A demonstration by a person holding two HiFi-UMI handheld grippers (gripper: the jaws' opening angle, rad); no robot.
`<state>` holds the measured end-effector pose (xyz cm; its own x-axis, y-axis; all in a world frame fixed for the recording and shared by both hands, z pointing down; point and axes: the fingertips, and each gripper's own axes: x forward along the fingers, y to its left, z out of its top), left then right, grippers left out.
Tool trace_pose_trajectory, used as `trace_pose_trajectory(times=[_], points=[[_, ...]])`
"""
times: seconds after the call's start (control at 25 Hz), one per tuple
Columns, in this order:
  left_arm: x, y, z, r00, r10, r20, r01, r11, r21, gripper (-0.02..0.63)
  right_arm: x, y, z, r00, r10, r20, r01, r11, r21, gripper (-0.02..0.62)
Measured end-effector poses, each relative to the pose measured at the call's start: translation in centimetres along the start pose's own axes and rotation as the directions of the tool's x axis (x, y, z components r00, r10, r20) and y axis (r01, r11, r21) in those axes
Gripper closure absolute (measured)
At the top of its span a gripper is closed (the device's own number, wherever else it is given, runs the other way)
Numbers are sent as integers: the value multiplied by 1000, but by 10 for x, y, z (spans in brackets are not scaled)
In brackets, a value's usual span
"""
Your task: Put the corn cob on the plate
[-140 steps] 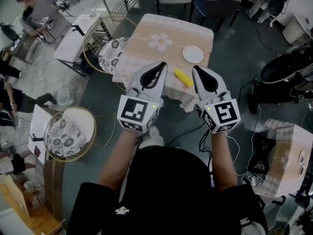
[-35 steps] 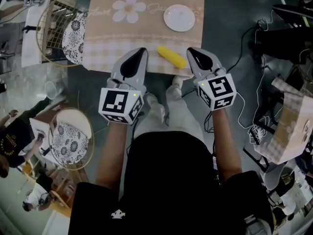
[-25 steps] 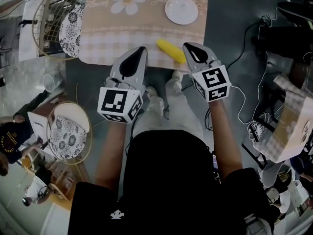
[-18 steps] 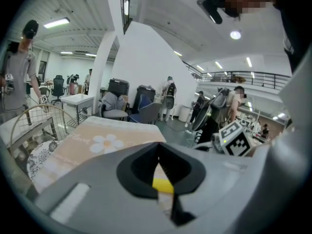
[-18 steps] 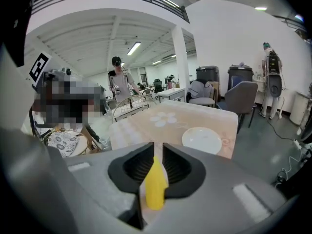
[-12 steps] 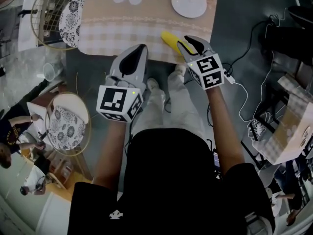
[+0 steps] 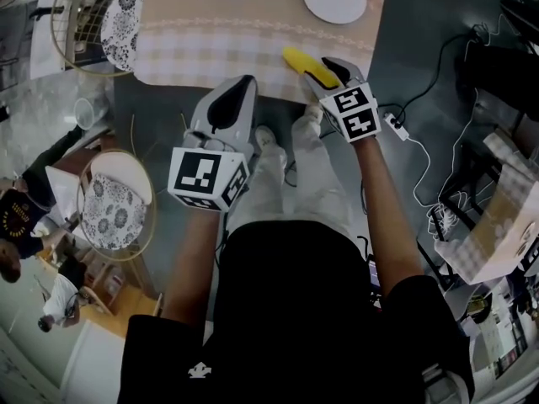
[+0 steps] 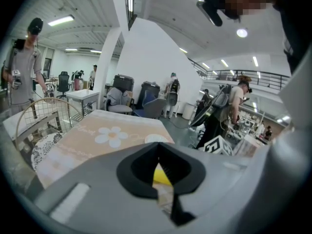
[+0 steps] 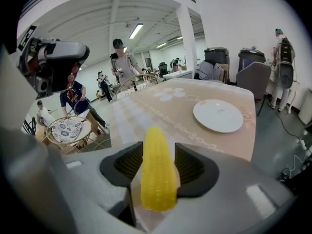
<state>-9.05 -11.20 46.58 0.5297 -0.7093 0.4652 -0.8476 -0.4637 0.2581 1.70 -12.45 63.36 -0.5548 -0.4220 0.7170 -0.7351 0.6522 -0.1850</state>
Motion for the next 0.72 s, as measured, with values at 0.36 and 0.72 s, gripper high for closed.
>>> trace_pose_trajectory(times=[0.36, 0.72], points=[[3, 0, -13, 1000, 2, -25, -2, 1000, -15, 597, 16, 6, -19, 998, 20, -60, -23, 999, -38, 365], [5, 3, -17, 999, 4, -35, -5, 1000, -19, 597, 26, 6, -25, 996, 27, -84, -32, 997, -64, 342]])
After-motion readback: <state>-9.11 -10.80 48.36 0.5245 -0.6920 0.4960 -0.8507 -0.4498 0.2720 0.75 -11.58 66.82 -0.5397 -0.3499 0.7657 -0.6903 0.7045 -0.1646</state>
